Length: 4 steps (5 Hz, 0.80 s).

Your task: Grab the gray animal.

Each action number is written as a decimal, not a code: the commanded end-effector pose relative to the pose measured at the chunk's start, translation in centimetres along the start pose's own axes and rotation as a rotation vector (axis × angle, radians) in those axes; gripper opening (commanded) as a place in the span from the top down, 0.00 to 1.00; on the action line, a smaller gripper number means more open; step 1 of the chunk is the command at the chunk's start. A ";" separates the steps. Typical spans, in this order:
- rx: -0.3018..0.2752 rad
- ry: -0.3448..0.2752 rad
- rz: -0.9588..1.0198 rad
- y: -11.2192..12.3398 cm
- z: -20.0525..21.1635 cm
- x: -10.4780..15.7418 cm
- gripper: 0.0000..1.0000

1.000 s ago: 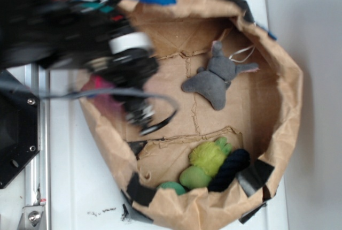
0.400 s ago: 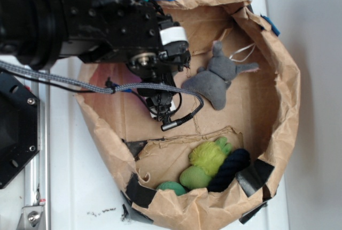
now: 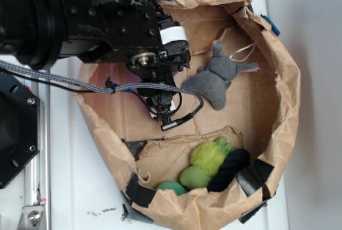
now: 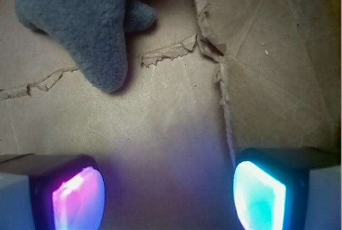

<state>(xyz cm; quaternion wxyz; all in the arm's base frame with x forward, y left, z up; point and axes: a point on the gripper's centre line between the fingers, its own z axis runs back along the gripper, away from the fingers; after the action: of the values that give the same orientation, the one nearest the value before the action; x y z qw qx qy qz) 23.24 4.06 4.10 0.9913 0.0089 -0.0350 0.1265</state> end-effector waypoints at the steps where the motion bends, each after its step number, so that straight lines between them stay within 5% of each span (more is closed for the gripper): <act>1: -0.074 -0.035 0.011 0.6 7.0 -3.9 0.00; 4: -0.106 -0.049 0.027 -1.3 10.4 -1.6 0.00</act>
<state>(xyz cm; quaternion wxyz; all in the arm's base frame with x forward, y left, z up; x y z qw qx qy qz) 20.58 1.64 12.88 0.9882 -0.0412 -0.0412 0.1417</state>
